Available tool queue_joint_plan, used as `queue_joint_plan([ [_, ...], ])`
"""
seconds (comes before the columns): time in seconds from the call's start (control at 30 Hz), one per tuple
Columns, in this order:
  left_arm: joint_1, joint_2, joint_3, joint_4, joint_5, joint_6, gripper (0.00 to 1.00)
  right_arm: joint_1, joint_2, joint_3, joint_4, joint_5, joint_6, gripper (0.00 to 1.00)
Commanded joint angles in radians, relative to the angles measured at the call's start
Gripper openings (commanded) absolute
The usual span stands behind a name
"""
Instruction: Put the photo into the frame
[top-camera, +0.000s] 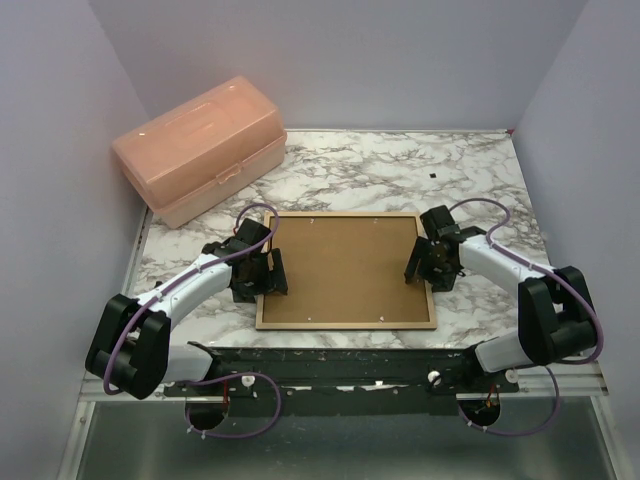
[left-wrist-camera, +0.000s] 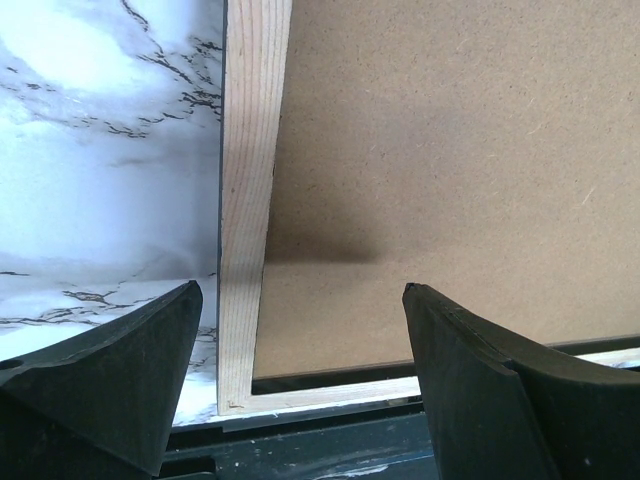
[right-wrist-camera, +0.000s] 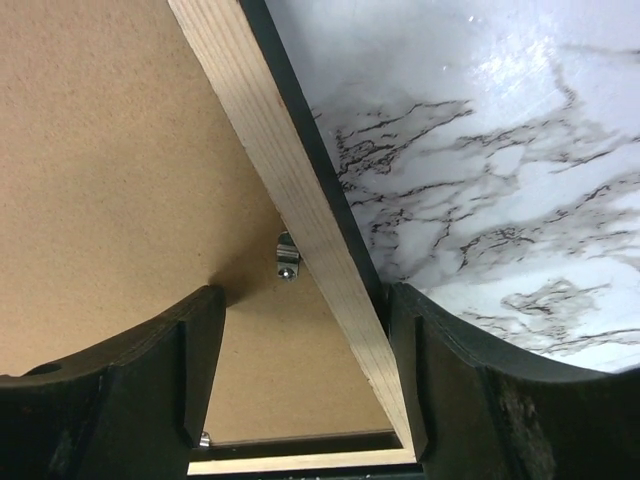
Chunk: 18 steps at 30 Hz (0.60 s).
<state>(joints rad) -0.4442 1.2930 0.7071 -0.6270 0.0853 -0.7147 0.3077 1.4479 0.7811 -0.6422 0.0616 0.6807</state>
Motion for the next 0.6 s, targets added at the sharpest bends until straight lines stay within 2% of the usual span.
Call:
queue_joint_plan([
  [0.0,0.006,-0.018,0.014,0.016,0.007,0.021,0.85,0.002,0.028,0.038,-0.01,0.13,0.016,0.71],
  [0.2,0.006,-0.007,0.005,0.024,0.002,0.032,0.84,-0.016,0.014,0.053,-0.011,0.139,0.004,0.67],
  [0.3,0.006,0.01,0.003,0.028,0.004,0.034,0.84,-0.021,0.015,0.044,-0.008,0.13,-0.002,0.58],
  [0.5,0.006,0.017,0.004,0.036,0.008,0.035,0.84,-0.021,0.016,0.024,0.001,0.11,-0.015,0.13],
  [0.57,0.006,0.014,0.005,0.037,0.009,0.037,0.84,-0.021,0.015,0.031,-0.004,0.123,-0.015,0.05],
])
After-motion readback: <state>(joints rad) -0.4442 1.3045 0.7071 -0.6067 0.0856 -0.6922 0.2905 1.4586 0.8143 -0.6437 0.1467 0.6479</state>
